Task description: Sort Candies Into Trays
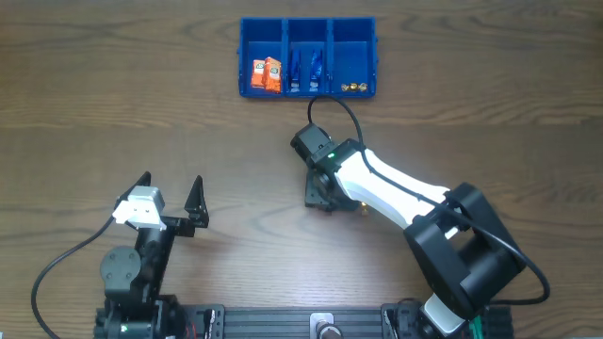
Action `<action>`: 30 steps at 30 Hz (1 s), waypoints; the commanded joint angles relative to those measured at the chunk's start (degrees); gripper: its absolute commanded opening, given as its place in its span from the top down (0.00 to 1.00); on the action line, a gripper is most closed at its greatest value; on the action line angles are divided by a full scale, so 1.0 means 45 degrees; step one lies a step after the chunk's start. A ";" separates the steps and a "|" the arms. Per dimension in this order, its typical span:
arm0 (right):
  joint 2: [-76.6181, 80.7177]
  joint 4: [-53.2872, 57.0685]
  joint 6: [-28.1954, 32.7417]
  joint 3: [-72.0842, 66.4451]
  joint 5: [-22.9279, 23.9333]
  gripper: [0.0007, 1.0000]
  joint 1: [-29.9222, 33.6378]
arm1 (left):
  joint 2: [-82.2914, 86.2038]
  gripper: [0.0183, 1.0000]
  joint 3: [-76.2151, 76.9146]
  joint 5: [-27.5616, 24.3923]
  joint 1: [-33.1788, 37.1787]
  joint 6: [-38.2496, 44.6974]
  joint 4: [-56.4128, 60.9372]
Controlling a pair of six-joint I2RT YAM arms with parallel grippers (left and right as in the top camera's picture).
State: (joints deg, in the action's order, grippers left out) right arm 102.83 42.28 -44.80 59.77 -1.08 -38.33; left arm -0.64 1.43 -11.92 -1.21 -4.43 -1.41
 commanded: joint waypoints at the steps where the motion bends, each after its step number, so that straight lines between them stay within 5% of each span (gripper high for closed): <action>1: 0.0209 -0.0073 -0.0389 -0.0053 0.0525 0.46 -0.0131 | 0.0058 0.00 -0.0257 -0.0267 0.0063 0.0141 -0.0393; 8: 0.0602 -0.0141 -0.0432 -0.0053 0.0549 0.55 -0.0248 | 0.0058 0.00 -0.0257 -0.0272 0.0063 0.0141 -0.0393; 16: 0.0680 -0.0199 -0.0525 -0.0049 0.0544 0.81 -0.0267 | 0.0058 0.00 -0.0257 -0.0267 0.0063 0.0141 -0.0393; 20: 0.0219 -0.0185 -0.0262 0.0107 0.0554 0.84 -0.0267 | 0.0058 0.00 -0.0257 -0.0267 0.0063 0.0141 -0.0393; 26: -0.2686 0.2259 0.1506 0.3220 0.3691 0.81 0.0976 | 0.0058 0.00 -0.0257 -0.0267 0.0063 0.0141 -0.0393; 30: -0.1384 0.2778 0.3662 0.7004 0.3857 0.82 0.2764 | 0.0058 0.00 -0.0257 -0.0267 0.0063 0.0141 -0.0393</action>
State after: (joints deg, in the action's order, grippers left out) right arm 92.64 54.06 -38.24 79.50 11.00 -31.86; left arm -0.64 1.43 -11.92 -1.21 -4.43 -1.41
